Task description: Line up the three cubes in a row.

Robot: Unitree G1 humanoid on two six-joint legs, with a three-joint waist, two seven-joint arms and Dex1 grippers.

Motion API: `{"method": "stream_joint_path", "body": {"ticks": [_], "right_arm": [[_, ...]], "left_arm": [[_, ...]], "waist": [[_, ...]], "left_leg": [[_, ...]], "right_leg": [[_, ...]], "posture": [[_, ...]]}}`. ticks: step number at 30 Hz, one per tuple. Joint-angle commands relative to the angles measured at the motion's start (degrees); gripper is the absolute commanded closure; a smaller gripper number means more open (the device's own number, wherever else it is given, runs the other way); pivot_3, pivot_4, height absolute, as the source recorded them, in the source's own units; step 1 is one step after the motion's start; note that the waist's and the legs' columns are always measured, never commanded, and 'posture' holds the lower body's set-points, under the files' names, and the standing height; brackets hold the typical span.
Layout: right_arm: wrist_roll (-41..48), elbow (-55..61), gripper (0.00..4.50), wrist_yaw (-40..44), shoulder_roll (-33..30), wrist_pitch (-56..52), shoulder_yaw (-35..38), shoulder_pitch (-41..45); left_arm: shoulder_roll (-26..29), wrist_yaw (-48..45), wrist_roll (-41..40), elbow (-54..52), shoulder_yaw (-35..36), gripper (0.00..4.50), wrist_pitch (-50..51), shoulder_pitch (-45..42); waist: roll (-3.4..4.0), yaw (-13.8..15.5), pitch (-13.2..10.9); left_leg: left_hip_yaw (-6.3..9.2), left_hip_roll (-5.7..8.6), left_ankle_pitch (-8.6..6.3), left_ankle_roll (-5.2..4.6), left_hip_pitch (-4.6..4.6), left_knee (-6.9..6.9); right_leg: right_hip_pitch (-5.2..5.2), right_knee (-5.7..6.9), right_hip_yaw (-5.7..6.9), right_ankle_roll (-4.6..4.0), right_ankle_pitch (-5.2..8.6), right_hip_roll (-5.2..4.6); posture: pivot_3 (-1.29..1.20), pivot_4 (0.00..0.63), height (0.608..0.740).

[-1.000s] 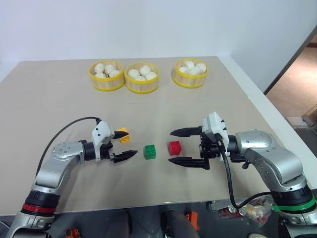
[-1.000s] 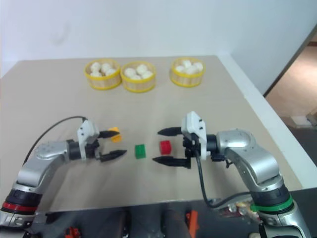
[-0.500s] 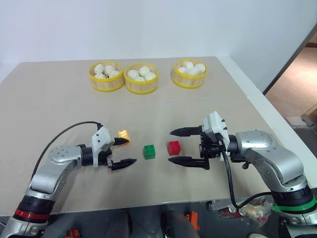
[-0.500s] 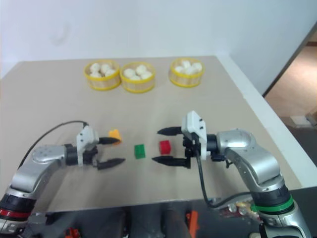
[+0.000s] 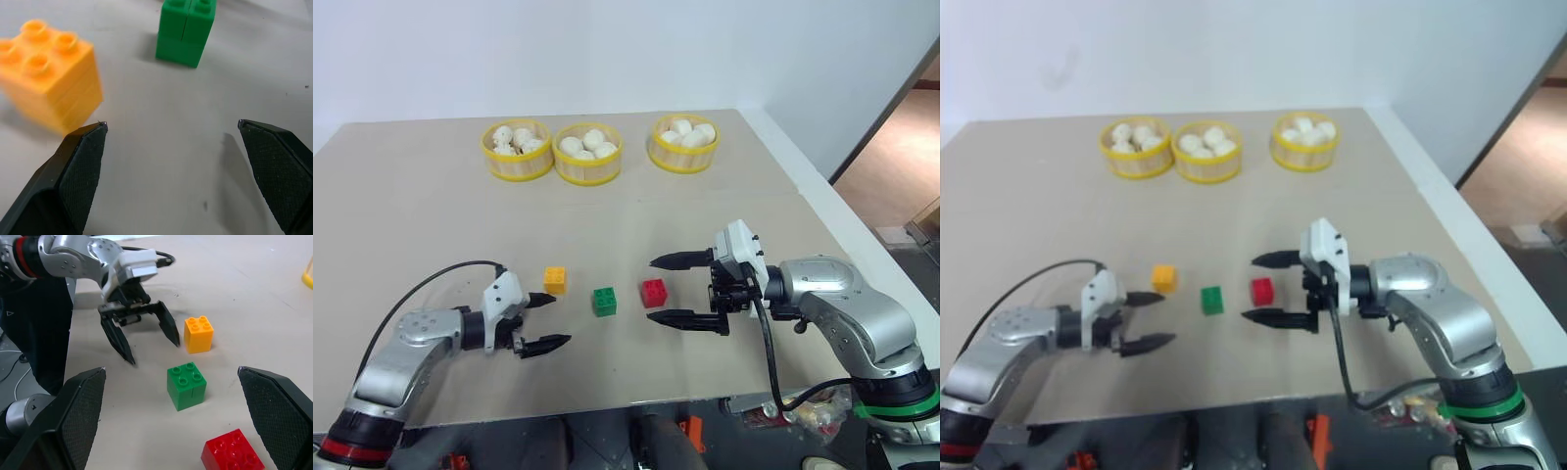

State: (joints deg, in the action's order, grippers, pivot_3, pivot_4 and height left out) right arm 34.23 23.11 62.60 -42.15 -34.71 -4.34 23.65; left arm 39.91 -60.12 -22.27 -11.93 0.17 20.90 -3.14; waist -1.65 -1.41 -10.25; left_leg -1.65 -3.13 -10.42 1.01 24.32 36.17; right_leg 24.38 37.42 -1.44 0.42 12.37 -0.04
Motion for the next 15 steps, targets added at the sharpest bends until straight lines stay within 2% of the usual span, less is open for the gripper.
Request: {"method": "stream_joint_path", "body": {"ticks": [1,9,15], "right_arm": [[0.69,1.32,0.00,0.45,-0.63,0.69,1.31,0.70],[0.45,0.81,0.00,1.21,-0.68,1.26,1.18,0.78],[0.12,0.13,0.00,1.74,-0.51,1.52,0.64,1.48]], "left_arm": [[1.93,-0.39,-1.76,-1.83,4.59,0.05,-1.46,2.61],[1.93,1.67,-5.11,-1.99,13.47,0.05,-3.23,4.13],[2.07,0.22,-3.94,4.64,12.78,0.05,-6.29,-0.87]], "waist": [[0.00,0.03,0.00],[-0.01,0.19,-0.01],[-0.01,0.24,-0.01]], "left_leg": [[0.00,-0.01,0.00,0.00,0.00,-0.01],[-0.04,0.05,-0.01,0.02,0.01,0.02],[-0.02,0.11,-0.01,0.02,0.04,0.03]], "right_leg": [[0.01,0.00,0.00,-0.01,0.01,0.01],[0.01,-0.01,0.01,-0.01,0.00,-0.14],[0.00,-0.02,0.07,0.01,0.01,-0.18]], "posture": [[0.00,0.150,0.740],[0.00,0.150,0.740],[0.00,0.150,0.740]]}}
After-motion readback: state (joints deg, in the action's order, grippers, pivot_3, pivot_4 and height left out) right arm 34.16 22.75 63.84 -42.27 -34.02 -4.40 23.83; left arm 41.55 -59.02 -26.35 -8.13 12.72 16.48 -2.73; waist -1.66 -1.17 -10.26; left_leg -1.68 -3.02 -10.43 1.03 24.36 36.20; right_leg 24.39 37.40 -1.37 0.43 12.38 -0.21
